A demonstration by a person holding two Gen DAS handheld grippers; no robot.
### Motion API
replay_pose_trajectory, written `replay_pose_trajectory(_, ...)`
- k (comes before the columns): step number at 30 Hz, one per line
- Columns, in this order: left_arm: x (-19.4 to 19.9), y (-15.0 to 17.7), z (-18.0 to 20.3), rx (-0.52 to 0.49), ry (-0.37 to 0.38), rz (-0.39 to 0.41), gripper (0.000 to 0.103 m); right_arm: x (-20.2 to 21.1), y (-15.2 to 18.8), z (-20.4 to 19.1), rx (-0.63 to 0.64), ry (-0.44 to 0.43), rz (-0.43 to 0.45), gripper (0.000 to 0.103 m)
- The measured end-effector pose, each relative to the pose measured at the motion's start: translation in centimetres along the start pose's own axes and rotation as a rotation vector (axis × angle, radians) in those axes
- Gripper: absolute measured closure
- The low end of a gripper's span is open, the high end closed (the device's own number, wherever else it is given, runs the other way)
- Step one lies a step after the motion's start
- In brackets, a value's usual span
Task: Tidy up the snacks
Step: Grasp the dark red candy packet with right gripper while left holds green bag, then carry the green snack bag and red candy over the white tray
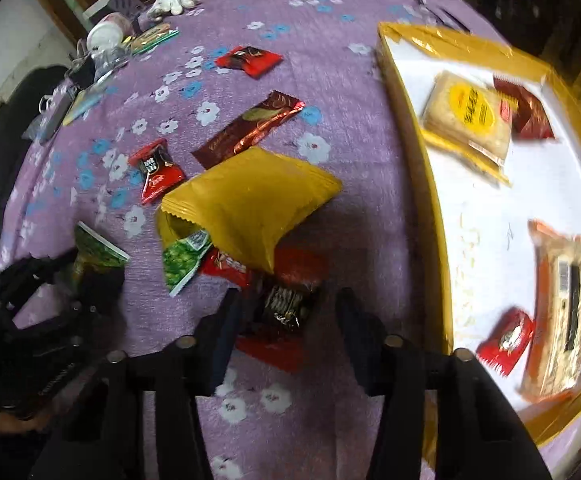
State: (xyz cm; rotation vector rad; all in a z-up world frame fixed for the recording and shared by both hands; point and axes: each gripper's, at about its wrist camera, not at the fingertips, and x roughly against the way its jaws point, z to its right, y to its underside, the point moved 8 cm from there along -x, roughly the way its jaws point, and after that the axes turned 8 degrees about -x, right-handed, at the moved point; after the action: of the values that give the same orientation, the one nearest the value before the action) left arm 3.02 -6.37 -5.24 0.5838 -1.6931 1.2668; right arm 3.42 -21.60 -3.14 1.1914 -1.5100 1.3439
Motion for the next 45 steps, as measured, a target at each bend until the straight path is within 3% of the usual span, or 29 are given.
replay_pose_trajectory(2,0.0,0.0,-0.1,0.011,-0.004,0.004,0.062,0.0,0.2,-0.3,0.05,0.042,0.017,0.072)
replay_pose_trajectory(5,0.3,0.2,-0.6,0.056,0.022,0.001,0.066,0.1,0.9,-0.6,0.059,0.003,0.004,0.079)
replay_pose_trajectory(10,1.0,0.5,-1.3,0.127,0.073,0.009,0.066,1.2,1.5,-1.3,0.061,-0.092,0.018,0.079)
replay_pose_trajectory(16,2.4,-0.1,-0.8,0.126,0.087,0.046,0.066,2.9,1.4,-2.8,0.085,-0.181,0.063,0.079)
replay_pose_trajectory(23,3.2,-1.0,0.7,0.088,0.086,0.064,0.066,3.6,1.4,-3.0,0.101,-0.203,0.083,0.079)
replay_pose_trajectory(32,3.9,-2.4,3.3,0.056,0.09,0.071,0.066,5.2,1.2,-0.9,0.075,-0.239,0.122,0.079)
replay_pose_trajectory(45,4.0,-6.4,9.1,-0.036,0.132,0.09,0.066,8.0,0.5,5.7,-0.038,-0.248,0.186,0.079)
